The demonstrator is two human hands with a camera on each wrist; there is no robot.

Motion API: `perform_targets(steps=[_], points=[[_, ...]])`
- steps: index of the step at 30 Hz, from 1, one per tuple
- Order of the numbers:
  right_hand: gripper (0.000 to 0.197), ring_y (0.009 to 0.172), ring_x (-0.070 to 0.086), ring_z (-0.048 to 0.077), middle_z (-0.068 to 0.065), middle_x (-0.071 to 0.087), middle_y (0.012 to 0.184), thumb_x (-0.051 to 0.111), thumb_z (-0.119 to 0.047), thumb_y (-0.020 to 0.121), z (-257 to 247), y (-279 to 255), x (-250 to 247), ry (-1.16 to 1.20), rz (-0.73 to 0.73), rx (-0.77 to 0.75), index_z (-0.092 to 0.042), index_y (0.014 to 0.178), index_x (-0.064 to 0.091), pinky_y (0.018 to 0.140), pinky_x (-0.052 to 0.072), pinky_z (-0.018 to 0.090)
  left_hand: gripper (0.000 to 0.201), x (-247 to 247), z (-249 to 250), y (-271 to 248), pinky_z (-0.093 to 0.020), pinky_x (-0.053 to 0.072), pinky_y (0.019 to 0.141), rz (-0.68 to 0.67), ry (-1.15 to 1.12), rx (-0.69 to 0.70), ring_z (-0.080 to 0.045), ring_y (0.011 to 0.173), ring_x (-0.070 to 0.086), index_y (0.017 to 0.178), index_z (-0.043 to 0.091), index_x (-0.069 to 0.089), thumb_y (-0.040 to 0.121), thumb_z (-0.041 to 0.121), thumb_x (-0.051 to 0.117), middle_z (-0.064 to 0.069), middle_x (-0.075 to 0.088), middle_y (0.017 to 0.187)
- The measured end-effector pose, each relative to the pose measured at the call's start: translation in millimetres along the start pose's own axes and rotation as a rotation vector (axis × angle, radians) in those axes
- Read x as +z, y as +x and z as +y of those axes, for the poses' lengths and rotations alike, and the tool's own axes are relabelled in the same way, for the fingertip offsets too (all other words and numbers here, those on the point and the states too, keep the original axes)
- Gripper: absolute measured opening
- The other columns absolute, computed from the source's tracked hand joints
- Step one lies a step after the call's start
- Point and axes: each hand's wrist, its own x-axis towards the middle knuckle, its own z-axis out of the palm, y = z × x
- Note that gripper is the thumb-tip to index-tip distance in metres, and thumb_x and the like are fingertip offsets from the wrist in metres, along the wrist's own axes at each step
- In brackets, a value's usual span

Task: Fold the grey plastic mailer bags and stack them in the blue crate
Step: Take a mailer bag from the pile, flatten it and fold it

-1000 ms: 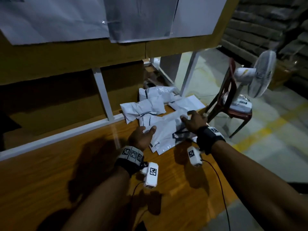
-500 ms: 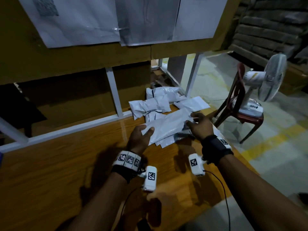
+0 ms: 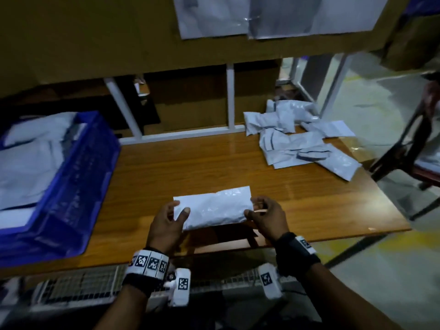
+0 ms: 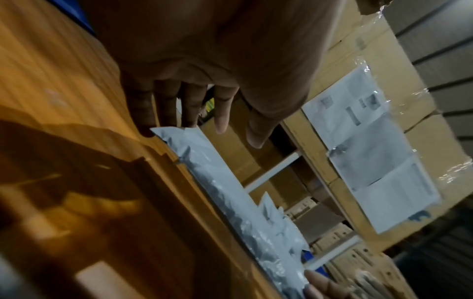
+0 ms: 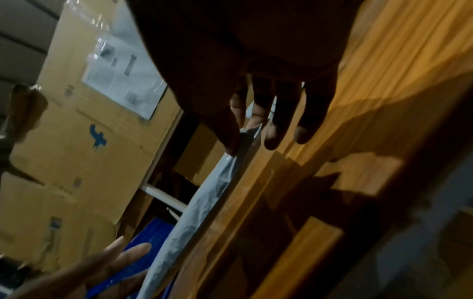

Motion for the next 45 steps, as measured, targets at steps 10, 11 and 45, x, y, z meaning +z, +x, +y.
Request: perform_targets(steps=[10, 11, 45], points=[[0.03, 0.079, 0.071, 0.004, -0.009, 0.07, 0.085, 0.087, -0.028, 0.079, -5.3, -18.4, 90.4, -0.189, -0.004, -0.095, -0.038, 0.099, 0.067, 0.072, 0.06, 0.042, 0.032, -62.3, -69.6, 4.3, -0.038, 0.052, 0.095, 0.06, 0.092, 0.023, -0.022, 0.114, 0.061, 0.118, 0.028, 0.061, 0.09, 0.035, 0.077, -0.002, 0.066, 0.122], [0.029, 0.077, 0.071, 0.004, -0.009, 0.07, 0.085, 0.087, -0.029, 0.079, -4.9, -20.6, 95.6, -0.206, 0.001, -0.094, -0.038, 0.098, 0.067, 0.072, 0.06, 0.04, 0.034, -65.4, -75.6, 6.1, -0.04, 0.053, 0.095, 0.046, 0.118, 0.032, -0.024, 0.116, 0.062, 0.119, 0.028, 0.062, 0.09, 0.037, 0.076, -0.002, 0.067, 0.122], [0.069, 0.158, 0.005, 0.019, 0.005, 0.017, 0.169, 0.01, -0.055, 0.108, -5.6, -19.6, 176.6, -1.074, -0.166, -0.522, -0.015, 0.162, 0.024, 0.126, 0.001, 0.054, 0.075, -15.4, -84.1, 23.8, -0.047, 0.002, 0.128, -0.253, 1.006, 0.431, -0.025, 0.158, 0.002, 0.162, 0.008, 0.016, 0.1, 0.049, 0.004, -0.012, 0.01, 0.17]])
